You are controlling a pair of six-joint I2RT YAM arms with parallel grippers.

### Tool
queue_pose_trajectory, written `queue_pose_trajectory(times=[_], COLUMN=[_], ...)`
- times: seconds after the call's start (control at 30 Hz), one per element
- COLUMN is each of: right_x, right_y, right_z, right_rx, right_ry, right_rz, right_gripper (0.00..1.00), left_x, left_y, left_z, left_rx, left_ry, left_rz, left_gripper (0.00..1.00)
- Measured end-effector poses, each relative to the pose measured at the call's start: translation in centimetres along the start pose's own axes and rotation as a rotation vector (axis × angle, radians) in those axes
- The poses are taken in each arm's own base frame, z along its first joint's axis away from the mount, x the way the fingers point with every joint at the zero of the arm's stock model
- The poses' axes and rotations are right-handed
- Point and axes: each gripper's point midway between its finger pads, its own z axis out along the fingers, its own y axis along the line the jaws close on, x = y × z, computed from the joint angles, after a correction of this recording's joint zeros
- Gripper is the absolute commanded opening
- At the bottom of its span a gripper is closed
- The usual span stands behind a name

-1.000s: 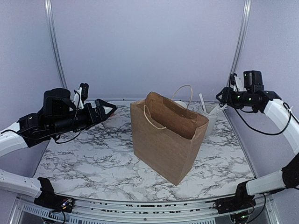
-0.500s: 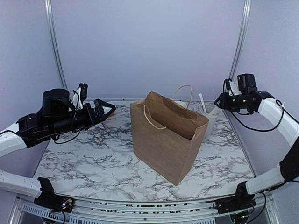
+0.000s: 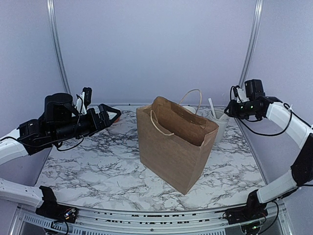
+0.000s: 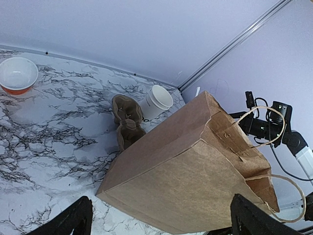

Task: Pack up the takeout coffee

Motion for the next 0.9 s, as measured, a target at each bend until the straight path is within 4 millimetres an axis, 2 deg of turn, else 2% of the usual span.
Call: queue_pose_trajectory(times=[0.3,0.6,0.9], right_x=[0.7,-0.4,-0.6], right_y=[0.1,0.9,1.3], right_z=[1.1,1.1,1.7], right_rx=[0.031,0.065,0.091], right_ry=[0.025,0.0,0.002], right_rz=[-0.03,-0.071,-0.102], right_gripper=[0.24,0.29,0.24], left_x=[0.0,0.0,0.0], left_y=[0.0,0.0,0.0], left_z=[0.0,0.0,0.0], left_rx=[0.0,0.0,0.0], left_ry=[0.0,0.0,0.0], left_rz=[0.0,0.0,0.0], left_gripper=[0.99,0.99,0.99])
